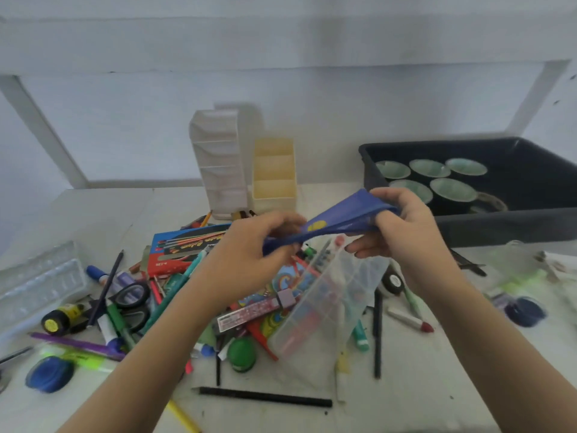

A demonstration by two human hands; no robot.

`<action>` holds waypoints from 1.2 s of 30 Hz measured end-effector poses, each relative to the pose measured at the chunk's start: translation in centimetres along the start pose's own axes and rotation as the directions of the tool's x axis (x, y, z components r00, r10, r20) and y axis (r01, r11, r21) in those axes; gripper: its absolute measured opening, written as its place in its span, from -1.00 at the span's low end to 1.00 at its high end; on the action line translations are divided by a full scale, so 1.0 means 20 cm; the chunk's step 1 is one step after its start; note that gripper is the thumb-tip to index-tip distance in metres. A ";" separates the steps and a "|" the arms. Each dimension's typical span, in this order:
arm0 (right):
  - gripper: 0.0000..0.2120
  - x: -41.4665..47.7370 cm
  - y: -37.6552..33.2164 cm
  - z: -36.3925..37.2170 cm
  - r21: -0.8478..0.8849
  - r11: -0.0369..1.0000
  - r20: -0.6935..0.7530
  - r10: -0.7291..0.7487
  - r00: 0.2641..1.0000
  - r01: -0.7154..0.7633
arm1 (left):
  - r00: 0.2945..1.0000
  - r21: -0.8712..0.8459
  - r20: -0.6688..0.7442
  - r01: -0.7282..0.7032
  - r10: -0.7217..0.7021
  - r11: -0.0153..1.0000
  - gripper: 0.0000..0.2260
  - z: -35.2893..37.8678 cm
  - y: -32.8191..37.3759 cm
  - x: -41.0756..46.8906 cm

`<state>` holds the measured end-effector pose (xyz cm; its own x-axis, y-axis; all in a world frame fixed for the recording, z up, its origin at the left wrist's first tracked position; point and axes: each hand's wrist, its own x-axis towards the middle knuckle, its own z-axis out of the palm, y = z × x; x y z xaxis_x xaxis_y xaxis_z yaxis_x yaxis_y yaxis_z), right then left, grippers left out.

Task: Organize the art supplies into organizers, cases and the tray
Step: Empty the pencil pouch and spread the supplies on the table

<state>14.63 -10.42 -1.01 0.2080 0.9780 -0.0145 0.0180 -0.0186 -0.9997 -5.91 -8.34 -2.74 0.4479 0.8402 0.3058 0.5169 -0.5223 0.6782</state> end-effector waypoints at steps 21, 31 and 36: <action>-0.39 -0.08 0.02 -0.27 -0.347 0.743 0.425 -0.419 0.802 0.572 | 0.853 -0.029 -0.451 0.278 -0.261 0.960 -0.48 0.07 0.25 -0.18; -0.62 -0.01 -0.02 -0.33 -0.071 0.942 0.416 -0.272 0.868 0.329 | 0.875 -0.154 -0.290 0.357 -0.388 0.921 -0.53 0.05 0.37 -0.18; -0.64 0.14 0.11 -0.51 -0.092 0.992 0.078 -0.079 0.994 0.086 | 0.896 -0.225 -0.058 0.418 -0.441 0.880 -0.57 0.08 0.49 -0.19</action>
<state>25.31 -9.90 -3.07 0.1288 0.9897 0.0628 0.1257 0.0466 -0.9910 -1.40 -16.82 1.65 0.1312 0.9913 0.0138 0.4782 -0.0755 0.8750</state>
